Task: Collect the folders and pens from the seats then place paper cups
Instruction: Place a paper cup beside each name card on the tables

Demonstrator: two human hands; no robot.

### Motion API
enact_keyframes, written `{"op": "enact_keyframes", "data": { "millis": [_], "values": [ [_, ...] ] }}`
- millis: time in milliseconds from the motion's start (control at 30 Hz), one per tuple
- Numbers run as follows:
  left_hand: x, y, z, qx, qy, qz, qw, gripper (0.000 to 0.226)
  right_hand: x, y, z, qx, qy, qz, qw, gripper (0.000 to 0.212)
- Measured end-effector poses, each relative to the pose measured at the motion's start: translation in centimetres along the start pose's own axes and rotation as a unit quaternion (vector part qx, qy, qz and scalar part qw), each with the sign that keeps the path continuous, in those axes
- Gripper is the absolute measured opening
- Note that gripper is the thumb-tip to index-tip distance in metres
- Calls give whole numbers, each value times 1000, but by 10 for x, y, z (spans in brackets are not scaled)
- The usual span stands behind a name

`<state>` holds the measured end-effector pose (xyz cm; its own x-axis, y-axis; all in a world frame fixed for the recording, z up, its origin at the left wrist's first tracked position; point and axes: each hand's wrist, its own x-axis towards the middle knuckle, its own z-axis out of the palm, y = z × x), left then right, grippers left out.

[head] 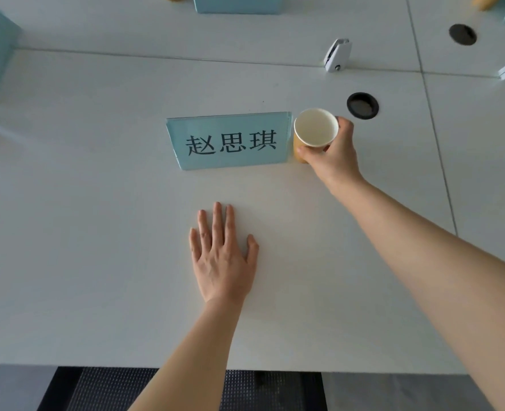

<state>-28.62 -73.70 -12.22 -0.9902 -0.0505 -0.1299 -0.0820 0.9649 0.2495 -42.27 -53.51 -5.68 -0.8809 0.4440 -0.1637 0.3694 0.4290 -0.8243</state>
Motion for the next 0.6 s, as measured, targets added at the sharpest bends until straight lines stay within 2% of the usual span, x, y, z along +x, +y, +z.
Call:
{"op": "enact_keyframes", "data": {
  "millis": [167, 367, 600],
  "values": [
    [0, 1, -2, 2, 0, 4, 1000, 71, -12, 13, -8, -25, -23, 48, 998, 82],
    [-1, -2, -7, -1, -30, 21, 999, 79, -86, 47, -34, -37, -21, 85, 995, 48],
    [7, 5, -36, -32, -141, -4, 990, 67, -179, 78, -81, -11, -39, 126, 991, 37]
  ]
}}
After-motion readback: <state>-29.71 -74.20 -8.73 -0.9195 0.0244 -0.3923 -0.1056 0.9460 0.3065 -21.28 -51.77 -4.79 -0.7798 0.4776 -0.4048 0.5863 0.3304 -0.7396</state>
